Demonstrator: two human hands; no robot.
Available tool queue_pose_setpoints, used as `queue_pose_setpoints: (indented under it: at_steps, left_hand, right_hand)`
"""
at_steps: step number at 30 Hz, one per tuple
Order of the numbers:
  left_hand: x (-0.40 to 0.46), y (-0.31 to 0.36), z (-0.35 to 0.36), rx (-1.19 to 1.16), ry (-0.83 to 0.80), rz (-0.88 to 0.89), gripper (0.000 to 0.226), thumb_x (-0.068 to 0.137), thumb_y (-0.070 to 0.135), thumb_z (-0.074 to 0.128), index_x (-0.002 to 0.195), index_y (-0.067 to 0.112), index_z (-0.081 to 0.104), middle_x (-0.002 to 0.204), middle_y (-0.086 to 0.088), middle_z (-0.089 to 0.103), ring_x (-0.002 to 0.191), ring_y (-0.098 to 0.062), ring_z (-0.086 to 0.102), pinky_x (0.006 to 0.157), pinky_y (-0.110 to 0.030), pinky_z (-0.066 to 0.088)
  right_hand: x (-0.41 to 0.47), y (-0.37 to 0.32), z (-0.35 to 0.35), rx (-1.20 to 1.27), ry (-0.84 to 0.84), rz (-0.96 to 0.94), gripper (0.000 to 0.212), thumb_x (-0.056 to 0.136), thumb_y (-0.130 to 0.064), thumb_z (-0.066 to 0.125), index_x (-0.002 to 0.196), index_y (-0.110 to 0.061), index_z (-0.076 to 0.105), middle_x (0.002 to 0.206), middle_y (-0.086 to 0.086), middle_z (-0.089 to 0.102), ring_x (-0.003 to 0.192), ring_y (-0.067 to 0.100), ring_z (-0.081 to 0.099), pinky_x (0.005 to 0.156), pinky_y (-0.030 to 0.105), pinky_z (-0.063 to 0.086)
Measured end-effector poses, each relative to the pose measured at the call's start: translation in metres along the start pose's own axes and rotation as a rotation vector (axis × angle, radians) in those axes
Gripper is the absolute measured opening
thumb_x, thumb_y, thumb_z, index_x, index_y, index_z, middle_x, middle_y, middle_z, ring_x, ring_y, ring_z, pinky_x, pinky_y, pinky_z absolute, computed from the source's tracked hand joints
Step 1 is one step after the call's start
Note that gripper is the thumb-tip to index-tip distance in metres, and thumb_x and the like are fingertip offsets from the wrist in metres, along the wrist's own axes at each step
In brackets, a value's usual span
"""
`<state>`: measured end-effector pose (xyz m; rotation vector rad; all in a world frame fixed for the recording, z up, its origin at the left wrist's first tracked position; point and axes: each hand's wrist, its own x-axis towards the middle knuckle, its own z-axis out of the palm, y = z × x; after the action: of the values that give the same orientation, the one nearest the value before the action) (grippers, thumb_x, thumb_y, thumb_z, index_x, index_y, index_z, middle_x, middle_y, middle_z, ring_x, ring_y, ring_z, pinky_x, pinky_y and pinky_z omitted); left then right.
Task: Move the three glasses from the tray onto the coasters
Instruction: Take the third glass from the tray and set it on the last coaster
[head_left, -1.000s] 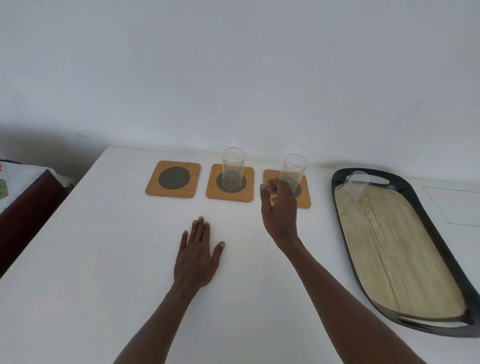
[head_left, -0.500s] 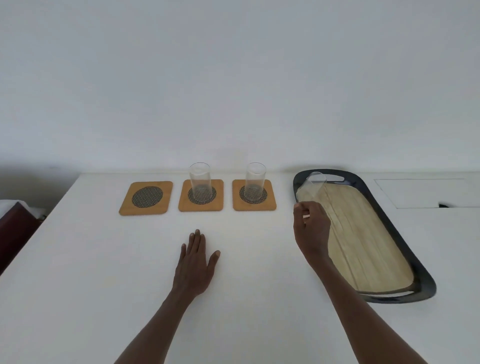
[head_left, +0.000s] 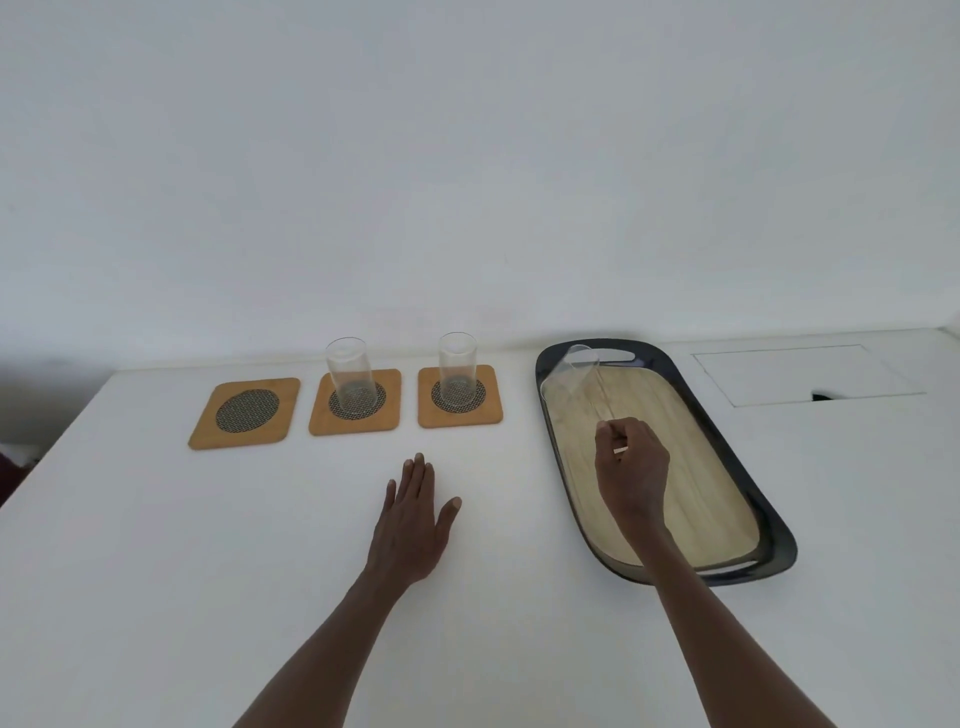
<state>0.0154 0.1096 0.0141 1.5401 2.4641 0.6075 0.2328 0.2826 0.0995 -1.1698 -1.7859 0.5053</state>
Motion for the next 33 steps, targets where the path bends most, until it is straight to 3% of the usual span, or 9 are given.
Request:
queue_pose_setpoints:
  at_steps: [4,12,19,26,33]
  left_hand:
    - [0.008,0.014,0.009,-0.003,-0.001,0.009,0.089,0.090,0.068,0.004,0.153,0.006,0.005,0.162,-0.004,-0.004,0.148,-0.014,-0.010,0.119,-0.033,-0.004]
    - [0.020,0.024,0.029,-0.004,-0.019,-0.007,0.088,0.089,0.067,0.005,0.153,0.006,0.002,0.163,-0.004,-0.006,0.148,-0.014,-0.012,0.119,-0.032,-0.006]
    - [0.029,0.021,0.037,0.070,0.012,-0.032,0.082,0.094,0.062,0.014,0.153,0.006,0.007,0.163,-0.005,-0.001,0.149,-0.014,-0.006,0.121,-0.035,-0.001]
    - [0.030,0.020,0.040,0.087,0.017,-0.043,0.080,0.095,0.061,0.018,0.154,0.008,0.008,0.163,-0.002,-0.002,0.149,-0.012,-0.007,0.122,-0.035,0.002]
    - [0.029,0.020,0.040,0.087,0.026,-0.040,0.078,0.096,0.061,0.019,0.154,0.009,0.008,0.163,-0.002,-0.002,0.149,-0.012,-0.007,0.122,-0.036,0.003]
  right_hand:
    - [0.009,0.008,-0.005,-0.009,0.004,-0.002,0.016,0.096,-0.016,0.058,0.082,-0.011,0.064,0.073,-0.003,0.063,0.067,0.012,0.059,0.060,0.017,0.043]
    - [0.022,0.027,-0.004,-0.003,0.001,0.029,0.029,0.098,-0.016,0.055,0.069,-0.015,0.054,0.059,-0.007,0.053,0.055,0.007,0.051,0.053,0.017,0.037]
    - [0.036,0.043,0.010,-0.028,-0.030,0.067,0.032,0.099,-0.019,0.054,0.068,-0.013,0.054,0.059,-0.002,0.054,0.054,0.015,0.051,0.051,0.023,0.039]
    - [0.061,0.040,0.050,-0.104,-0.113,0.128,0.022,0.097,-0.029,0.056,0.095,-0.010,0.066,0.089,0.000,0.067,0.080,0.014,0.063,0.068,0.023,0.046]
    - [0.097,0.023,0.085,-0.208,-0.211,0.184,0.044,0.091,-0.038,0.062,0.122,-0.008,0.054,0.119,0.012,0.056,0.099,0.028,0.060,0.074,0.032,0.043]
